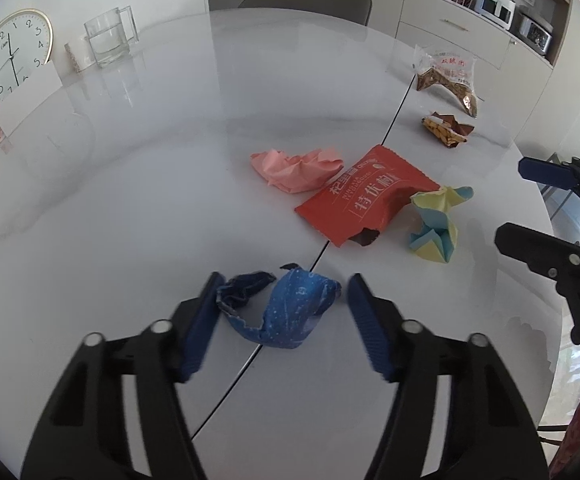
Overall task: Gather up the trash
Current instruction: 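Grasp the blue crumpled item with the left tool while the right grasps yellow-green paper, then carry both items over the bin and open the left tool, then open the right tool over the bin to drop the yellow-green paper, then move both open tools back over the table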
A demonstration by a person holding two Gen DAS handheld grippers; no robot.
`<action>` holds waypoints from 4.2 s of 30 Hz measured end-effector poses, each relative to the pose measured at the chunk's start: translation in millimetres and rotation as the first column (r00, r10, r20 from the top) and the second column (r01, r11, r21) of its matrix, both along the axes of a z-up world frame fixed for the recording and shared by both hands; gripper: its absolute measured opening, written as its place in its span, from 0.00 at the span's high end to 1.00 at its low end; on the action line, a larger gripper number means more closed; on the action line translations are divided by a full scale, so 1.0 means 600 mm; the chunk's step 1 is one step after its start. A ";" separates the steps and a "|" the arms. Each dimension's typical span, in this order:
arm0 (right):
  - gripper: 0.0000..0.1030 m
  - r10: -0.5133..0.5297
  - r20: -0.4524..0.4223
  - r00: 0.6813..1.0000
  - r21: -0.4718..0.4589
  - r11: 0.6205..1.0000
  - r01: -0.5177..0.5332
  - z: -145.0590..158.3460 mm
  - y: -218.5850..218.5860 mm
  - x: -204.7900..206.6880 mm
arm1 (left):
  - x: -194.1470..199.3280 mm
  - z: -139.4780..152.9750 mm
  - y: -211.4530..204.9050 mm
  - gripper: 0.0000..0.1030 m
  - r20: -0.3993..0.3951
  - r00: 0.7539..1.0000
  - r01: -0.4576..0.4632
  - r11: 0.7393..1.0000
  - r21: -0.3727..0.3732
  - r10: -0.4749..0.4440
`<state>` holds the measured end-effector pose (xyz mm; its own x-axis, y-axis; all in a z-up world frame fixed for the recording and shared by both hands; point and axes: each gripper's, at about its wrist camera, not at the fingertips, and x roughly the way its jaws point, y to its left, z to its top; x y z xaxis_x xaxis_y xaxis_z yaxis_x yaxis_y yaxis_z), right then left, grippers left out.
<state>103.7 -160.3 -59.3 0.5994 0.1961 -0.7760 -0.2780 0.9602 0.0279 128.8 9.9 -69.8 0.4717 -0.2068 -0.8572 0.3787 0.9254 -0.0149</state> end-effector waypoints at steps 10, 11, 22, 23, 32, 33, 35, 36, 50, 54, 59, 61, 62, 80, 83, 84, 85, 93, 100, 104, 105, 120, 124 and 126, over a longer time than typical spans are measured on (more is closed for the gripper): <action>0.04 0.069 -0.026 0.997 0.041 0.997 -0.068 -0.008 0.029 0.008 | -0.007 0.011 0.022 0.61 -0.021 1.000 -0.008 0.999 -0.040 0.007; 0.04 0.078 -0.033 0.996 0.044 0.996 -0.077 -0.010 0.032 0.011 | -0.008 0.013 0.026 0.61 -0.022 1.000 -0.010 0.999 -0.047 0.009; 0.09 0.157 -0.106 0.982 0.029 0.988 -0.155 -0.036 0.065 0.058 | -0.008 0.010 0.051 0.61 -0.068 0.997 -0.050 0.995 -0.090 0.044; 0.20 0.163 -0.112 0.980 0.020 0.987 -0.162 -0.038 0.068 0.060 | -0.007 0.009 0.052 0.61 -0.071 0.996 -0.051 0.995 -0.091 0.045; 0.38 0.180 -0.100 0.979 -0.031 0.983 -0.184 -0.021 0.066 0.051 | -0.014 0.009 0.046 0.61 -0.064 0.997 -0.037 0.996 -0.084 0.032; 0.38 0.178 -0.096 0.979 -0.031 0.983 -0.182 -0.018 0.062 0.048 | -0.016 0.010 0.045 0.61 -0.063 0.998 -0.033 0.996 -0.083 0.028; 0.38 0.172 -0.087 0.981 -0.031 0.984 -0.175 -0.010 0.053 0.038 | -0.020 0.013 0.041 0.61 -0.055 0.998 -0.026 0.996 -0.079 0.022; 0.38 0.168 -0.081 0.982 -0.032 0.985 -0.171 -0.006 0.048 0.032 | -0.022 0.015 0.038 0.61 -0.051 0.999 -0.022 0.997 -0.074 0.018; 0.38 -0.072 -0.023 0.997 0.009 0.997 0.073 0.022 -0.195 -0.172 | -0.185 0.098 -0.175 0.61 0.029 0.959 0.281 0.959 -0.023 -0.281; 0.38 -0.163 -0.037 0.986 0.024 0.986 0.164 -0.004 -0.274 -0.230 | -0.235 0.097 -0.268 0.61 0.006 0.935 0.354 0.933 -0.065 -0.354; 0.38 -0.234 -0.066 0.970 0.046 0.970 0.238 -0.040 -0.350 -0.280 | -0.279 0.052 -0.374 0.61 -0.062 0.906 0.413 0.906 -0.087 -0.419; 0.38 -0.252 -0.076 0.965 0.058 0.965 0.256 -0.050 -0.370 -0.289 | -0.291 0.024 -0.408 0.61 -0.089 0.896 0.429 0.900 -0.073 -0.434; 0.38 -0.259 -0.081 0.962 0.063 0.962 0.265 -0.057 -0.378 -0.292 | -0.293 0.012 -0.420 0.61 -0.102 0.894 0.431 0.900 -0.068 -0.436; 0.37 -0.213 -0.102 0.972 0.114 0.968 0.224 -0.086 -0.380 -0.271 | -0.270 -0.020 -0.444 0.27 -0.129 0.916 0.374 0.925 -0.070 -0.380; 0.36 -0.209 -0.112 0.972 0.111 0.969 0.221 -0.094 -0.375 -0.268 | -0.264 0.004 -0.415 0.27 -0.102 0.929 0.349 0.935 -0.071 -0.355; 0.36 -0.206 -0.119 0.971 0.111 0.969 0.219 -0.098 -0.371 -0.265 | -0.263 0.012 -0.402 0.25 -0.090 0.936 0.336 0.939 -0.070 -0.341; 0.36 -0.203 -0.127 0.971 0.110 0.970 0.217 -0.104 -0.368 -0.263 | -0.261 0.019 -0.393 0.19 -0.079 0.940 0.326 0.943 -0.070 -0.331; 0.14 -0.175 -0.193 0.965 0.081 0.978 0.193 -0.151 -0.316 -0.237 | -0.230 0.079 -0.290 0.16 0.006 0.980 0.197 0.977 -0.087 -0.197; 0.07 -0.212 -0.138 0.968 0.104 0.968 0.227 -0.116 -0.306 -0.224 | -0.179 0.105 -0.211 0.10 0.060 0.994 0.097 0.994 -0.055 -0.094; 0.03 -0.244 -0.074 0.967 0.124 0.960 0.252 -0.070 -0.301 -0.211 | -0.141 0.113 -0.168 0.09 0.094 0.994 0.053 0.998 -0.036 -0.050; 0.03 -0.250 -0.055 0.967 0.132 0.958 0.255 -0.058 -0.299 -0.207 | -0.130 0.115 -0.158 0.09 0.099 0.994 0.042 0.999 -0.030 -0.039; 0.03 -0.241 0.039 0.970 0.154 0.960 0.233 0.029 -0.256 -0.065 | -0.026 0.124 -0.094 0.09 0.150 0.988 0.025 0.999 0.036 -0.030; 0.03 -0.218 0.057 0.974 0.150 0.967 0.207 0.049 -0.244 -0.005 | -0.003 0.124 -0.079 0.09 0.142 0.990 0.009 1.000 0.020 -0.012; 0.03 -0.214 0.067 0.975 0.161 0.966 0.201 0.055 -0.244 0.022 | 0.006 0.123 -0.069 0.09 0.139 0.990 -0.008 1.000 0.010 0.006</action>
